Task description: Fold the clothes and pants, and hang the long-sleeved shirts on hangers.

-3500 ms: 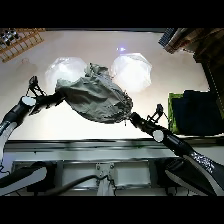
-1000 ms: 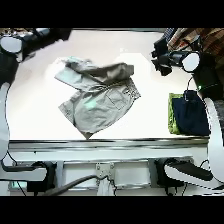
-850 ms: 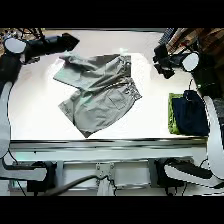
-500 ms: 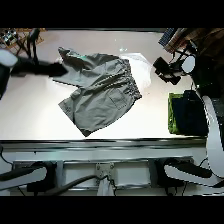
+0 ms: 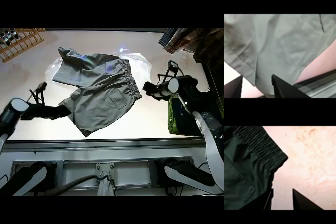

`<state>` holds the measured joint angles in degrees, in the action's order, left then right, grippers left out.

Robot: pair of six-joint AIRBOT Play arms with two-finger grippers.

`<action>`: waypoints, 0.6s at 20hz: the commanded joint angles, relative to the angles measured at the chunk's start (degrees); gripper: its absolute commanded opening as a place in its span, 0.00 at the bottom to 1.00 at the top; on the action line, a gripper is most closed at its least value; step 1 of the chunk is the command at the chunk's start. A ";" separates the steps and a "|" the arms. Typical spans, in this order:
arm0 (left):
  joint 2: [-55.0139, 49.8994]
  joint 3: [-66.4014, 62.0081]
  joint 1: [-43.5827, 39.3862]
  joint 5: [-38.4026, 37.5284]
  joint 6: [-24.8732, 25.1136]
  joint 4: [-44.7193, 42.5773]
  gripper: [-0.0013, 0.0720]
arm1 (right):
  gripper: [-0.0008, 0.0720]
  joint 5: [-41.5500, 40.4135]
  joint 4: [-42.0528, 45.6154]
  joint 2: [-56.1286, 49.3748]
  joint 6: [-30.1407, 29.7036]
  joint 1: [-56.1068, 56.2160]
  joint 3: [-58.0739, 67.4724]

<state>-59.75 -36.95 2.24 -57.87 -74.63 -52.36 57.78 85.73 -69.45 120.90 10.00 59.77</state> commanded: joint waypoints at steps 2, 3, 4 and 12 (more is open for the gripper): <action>0.87 5.38 0.15 2.38 -0.20 0.96 0.57 | 0.41 -2.12 0.07 4.87 -0.39 1.60 -5.97; 0.87 5.38 0.28 2.47 -0.22 0.98 0.57 | 0.41 -2.14 0.11 5.70 -0.42 1.60 -6.64; 0.87 5.38 0.50 3.02 -0.20 0.98 0.57 | 0.41 -2.16 0.11 6.29 -0.42 1.60 -7.08; -3.50 5.14 0.35 23.65 3.74 9.94 0.46 | 0.41 -2.34 -2.23 7.39 -0.39 1.62 -7.43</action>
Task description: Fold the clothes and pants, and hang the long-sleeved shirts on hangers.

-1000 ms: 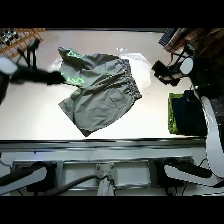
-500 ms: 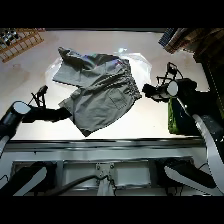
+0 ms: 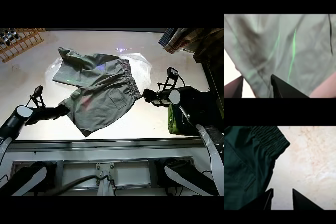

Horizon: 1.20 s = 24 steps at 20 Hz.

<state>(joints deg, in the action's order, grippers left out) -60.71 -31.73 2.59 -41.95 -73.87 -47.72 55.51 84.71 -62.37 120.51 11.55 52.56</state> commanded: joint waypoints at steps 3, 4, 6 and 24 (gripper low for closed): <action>-7.78 -0.46 0.02 4.04 6.71 7.78 0.18 | 0.41 -0.04 -2.19 0.37 0.00 0.07 -0.22; -8.48 -0.57 0.15 3.50 7.82 7.93 0.03 | 0.41 -0.02 -2.14 0.63 0.00 0.07 -0.24; -7.56 -1.75 0.33 3.50 9.64 7.76 0.03 | 0.41 0.17 -1.92 1.25 0.00 0.04 -0.24; -12.55 -31.17 0.61 6.51 7.87 -16.13 0.62 | 0.41 -0.48 -4.61 1.70 -0.04 0.07 -6.19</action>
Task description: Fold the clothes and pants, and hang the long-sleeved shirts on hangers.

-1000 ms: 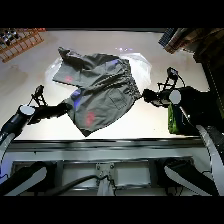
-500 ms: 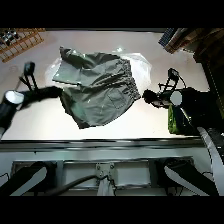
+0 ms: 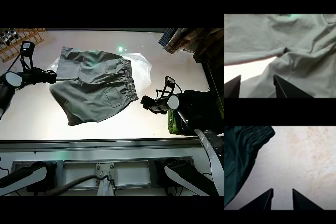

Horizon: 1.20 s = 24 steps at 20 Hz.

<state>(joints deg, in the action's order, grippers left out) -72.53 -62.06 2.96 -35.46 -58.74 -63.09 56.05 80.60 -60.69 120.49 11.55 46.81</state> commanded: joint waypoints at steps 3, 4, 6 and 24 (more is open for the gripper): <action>2.25 -0.83 0.59 -9.84 -14.58 -0.74 0.62 | 0.42 -7.48 -1.14 -1.27 0.02 -0.04 -0.44; 2.97 -0.79 0.59 -14.16 -14.58 -0.76 0.59 | 0.43 -9.97 -2.58 -2.47 -0.04 -0.20 -0.42; 3.72 -0.50 0.59 -21.07 -14.58 -0.74 0.56 | 0.51 -13.97 -8.00 -6.25 -1.36 -0.48 -0.42; 10.19 8.22 0.57 -22.73 -14.34 7.41 0.50 | 0.57 -34.18 -24.06 -21.33 -8.41 -0.48 0.02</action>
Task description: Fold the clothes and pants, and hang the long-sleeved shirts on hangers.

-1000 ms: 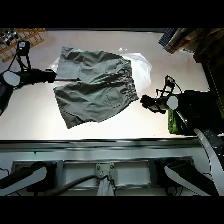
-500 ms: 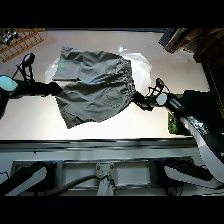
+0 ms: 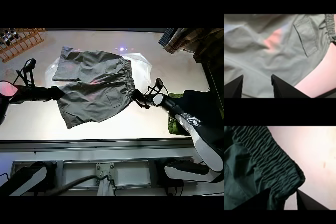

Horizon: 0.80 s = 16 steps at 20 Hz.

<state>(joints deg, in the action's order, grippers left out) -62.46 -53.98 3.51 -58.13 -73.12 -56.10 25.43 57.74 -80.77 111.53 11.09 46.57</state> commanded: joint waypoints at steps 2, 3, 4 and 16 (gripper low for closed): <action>0.11 0.13 0.02 -0.13 0.04 1.11 0.50 | 0.55 -2.69 -1.25 -3.17 0.87 -0.02 1.79; 0.11 0.13 0.02 -0.26 0.02 1.36 0.50 | 0.51 -2.25 -1.25 -3.96 0.87 -0.02 2.75; 0.11 0.13 -0.07 -0.66 0.00 1.36 0.50 | 0.43 -2.36 -1.25 -4.44 0.87 -0.02 3.56; 13.49 22.12 -0.63 -5.99 -12.07 10.36 0.50 | 0.07 -2.14 -0.22 -4.72 2.05 -0.02 5.68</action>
<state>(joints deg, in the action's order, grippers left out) -53.78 -39.75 3.16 -63.51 -79.64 -49.30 22.98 57.36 -85.45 112.40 11.09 52.14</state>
